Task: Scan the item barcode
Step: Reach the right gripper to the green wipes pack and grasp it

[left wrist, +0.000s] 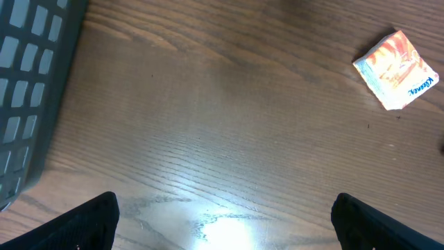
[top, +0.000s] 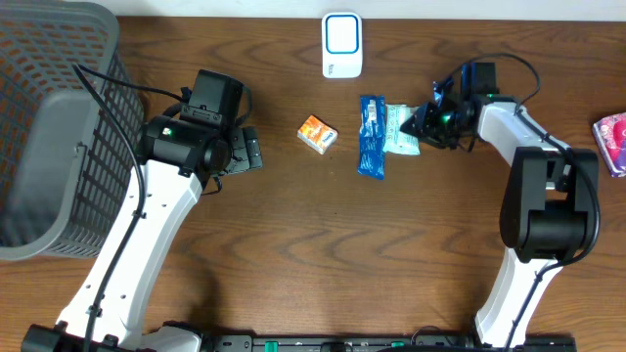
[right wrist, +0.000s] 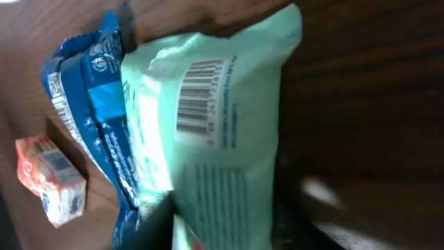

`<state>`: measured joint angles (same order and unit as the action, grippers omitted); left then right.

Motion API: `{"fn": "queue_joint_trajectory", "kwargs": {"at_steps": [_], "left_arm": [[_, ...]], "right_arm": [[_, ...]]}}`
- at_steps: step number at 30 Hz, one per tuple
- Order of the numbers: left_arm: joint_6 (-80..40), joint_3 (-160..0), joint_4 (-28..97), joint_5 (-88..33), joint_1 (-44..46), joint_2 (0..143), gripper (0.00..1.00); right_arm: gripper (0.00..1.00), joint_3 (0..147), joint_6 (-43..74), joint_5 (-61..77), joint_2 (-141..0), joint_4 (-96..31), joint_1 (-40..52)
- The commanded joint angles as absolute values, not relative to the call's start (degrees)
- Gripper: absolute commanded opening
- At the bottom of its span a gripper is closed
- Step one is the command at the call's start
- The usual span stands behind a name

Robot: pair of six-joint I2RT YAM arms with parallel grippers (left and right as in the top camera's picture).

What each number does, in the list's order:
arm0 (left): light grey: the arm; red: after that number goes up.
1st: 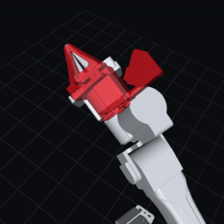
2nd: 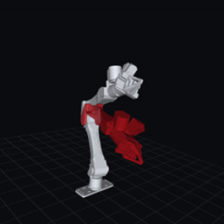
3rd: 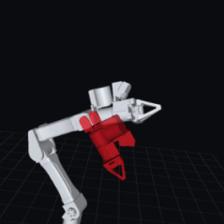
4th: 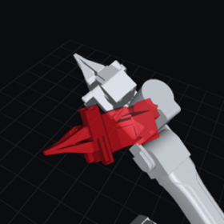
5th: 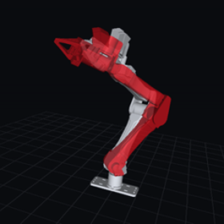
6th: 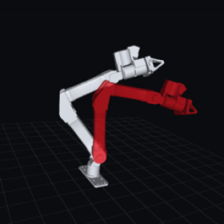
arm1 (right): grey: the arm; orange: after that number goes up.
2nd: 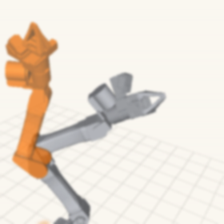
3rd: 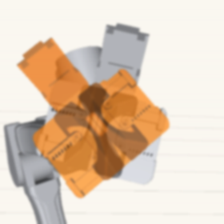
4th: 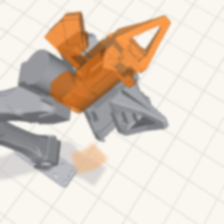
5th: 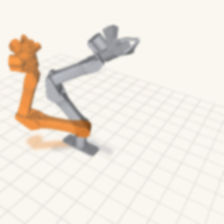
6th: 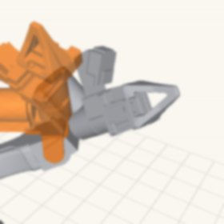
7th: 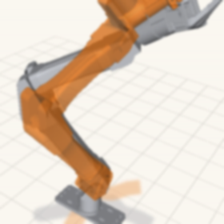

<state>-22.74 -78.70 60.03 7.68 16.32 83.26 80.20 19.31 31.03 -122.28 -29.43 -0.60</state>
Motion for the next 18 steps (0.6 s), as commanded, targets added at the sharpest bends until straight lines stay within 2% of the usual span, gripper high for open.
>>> {"fn": "queue_joint_trajectory", "kwargs": {"at_steps": [1, 5, 11, 15, 18], "left_arm": [[-23.03, -78.98, 60.29, 8.21, 16.14, 83.20, 0.98], [-23.03, -78.98, 60.27, 8.21, 16.14, 83.20, 0.98], [-23.03, -78.98, 60.29, 8.21, 16.14, 83.20, 0.98], [-23.03, -78.98, 60.29, 8.21, 16.14, 83.20, 0.98], [-23.03, -78.98, 60.29, 8.21, 16.14, 83.20, 0.98]], "right_arm": [[0.01, 76.97, 20.16, 27.42, -123.90, -30.63, -0.01], [0.01, 79.00, 16.91, 27.29, -123.26, -32.71, -0.47], [0.01, 85.38, -1.72, 25.50, -121.03, -40.58, 0.86], [0.01, 86.30, -13.63, 17.67, -117.19, -41.50, 5.19], [0.01, 86.30, -19.25, 5.10, -114.41, -40.34, 9.37]]}}
